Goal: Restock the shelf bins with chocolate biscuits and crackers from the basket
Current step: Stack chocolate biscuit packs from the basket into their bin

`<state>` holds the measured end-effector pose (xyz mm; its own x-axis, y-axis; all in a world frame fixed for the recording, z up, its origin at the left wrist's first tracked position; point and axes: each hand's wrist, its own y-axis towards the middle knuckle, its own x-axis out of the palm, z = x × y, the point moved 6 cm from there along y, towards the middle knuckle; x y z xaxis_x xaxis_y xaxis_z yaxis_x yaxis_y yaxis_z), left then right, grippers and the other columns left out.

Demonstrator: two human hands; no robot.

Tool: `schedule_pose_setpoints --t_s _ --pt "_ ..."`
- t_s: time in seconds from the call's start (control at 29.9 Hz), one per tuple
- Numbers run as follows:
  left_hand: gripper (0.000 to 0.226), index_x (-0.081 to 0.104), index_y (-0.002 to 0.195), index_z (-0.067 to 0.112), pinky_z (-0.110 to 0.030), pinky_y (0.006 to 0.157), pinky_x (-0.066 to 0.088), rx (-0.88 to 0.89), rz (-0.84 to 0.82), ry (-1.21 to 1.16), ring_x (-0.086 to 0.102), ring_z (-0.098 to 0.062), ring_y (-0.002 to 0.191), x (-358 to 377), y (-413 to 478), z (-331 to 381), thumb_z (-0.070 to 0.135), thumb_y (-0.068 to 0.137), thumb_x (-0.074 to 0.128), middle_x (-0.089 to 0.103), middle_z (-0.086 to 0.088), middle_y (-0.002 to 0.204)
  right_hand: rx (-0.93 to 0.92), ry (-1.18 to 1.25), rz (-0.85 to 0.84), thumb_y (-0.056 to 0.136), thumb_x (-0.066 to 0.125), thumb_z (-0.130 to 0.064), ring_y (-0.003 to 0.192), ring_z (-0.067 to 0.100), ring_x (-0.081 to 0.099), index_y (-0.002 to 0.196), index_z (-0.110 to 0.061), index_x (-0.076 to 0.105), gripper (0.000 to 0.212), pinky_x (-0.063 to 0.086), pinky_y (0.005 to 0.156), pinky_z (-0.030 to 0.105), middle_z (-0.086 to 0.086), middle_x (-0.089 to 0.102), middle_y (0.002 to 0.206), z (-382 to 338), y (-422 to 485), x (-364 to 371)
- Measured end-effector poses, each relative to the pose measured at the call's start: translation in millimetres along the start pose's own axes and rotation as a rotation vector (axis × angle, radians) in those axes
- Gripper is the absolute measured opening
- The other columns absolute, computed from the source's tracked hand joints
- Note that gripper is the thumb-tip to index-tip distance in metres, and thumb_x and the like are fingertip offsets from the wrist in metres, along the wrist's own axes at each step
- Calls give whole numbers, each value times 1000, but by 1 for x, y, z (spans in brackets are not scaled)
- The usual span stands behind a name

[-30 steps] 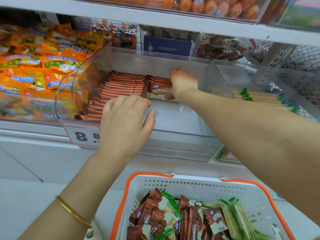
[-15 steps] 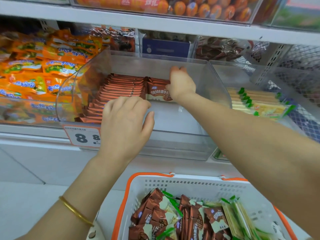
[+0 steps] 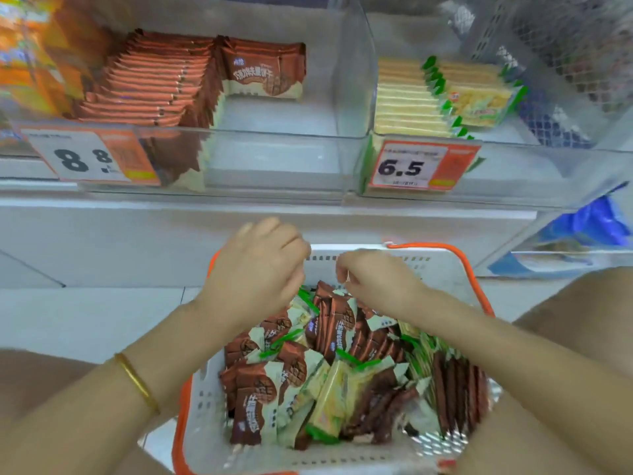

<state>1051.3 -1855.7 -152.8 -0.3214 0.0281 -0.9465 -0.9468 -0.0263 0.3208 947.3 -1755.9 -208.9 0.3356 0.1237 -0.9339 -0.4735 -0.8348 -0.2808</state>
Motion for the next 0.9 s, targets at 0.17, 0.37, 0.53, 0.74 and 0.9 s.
schedule_pose_setpoints --t_s 0.17,0.37,0.53,0.74,0.9 --pt "38 70 78 10 -37 60 53 -6 -260 -79 61 -28 75 49 -4 16 22 79 33 65 -3 76 107 -144 -284 90 55 -7 117 28 52 130 -11 46 41 46 91 36 10 53 129 89 30 93" --pt "40 69 79 10 -37 54 54 -10 -262 -114 61 -26 72 56 0 24 25 79 32 64 -3 75 27 -281 -508 72 81 -23 140 30 29 153 -21 -1 115 31 110 42 6 27 155 109 39 141" --pt "25 67 104 9 -38 78 49 -48 -310 -153 55 -25 96 62 2 23 17 92 47 64 -6 100 -7 -313 -434 73 80 -25 130 29 41 147 -14 24 93 40 106 43 9 40 142 108 46 149" --pt "33 63 112 13 -38 87 46 -115 -387 -167 50 -21 108 69 1 17 23 96 36 60 -2 110 -87 -281 -453 83 70 -18 102 22 52 104 -14 53 27 47 82 33 1 54 106 109 49 133" --pt "30 57 122 20 -34 93 45 -234 -507 -235 49 -15 114 77 -4 8 31 98 43 56 2 122 -178 12 -371 85 67 -20 77 20 43 77 -15 40 29 30 61 30 -3 43 72 77 56 95"
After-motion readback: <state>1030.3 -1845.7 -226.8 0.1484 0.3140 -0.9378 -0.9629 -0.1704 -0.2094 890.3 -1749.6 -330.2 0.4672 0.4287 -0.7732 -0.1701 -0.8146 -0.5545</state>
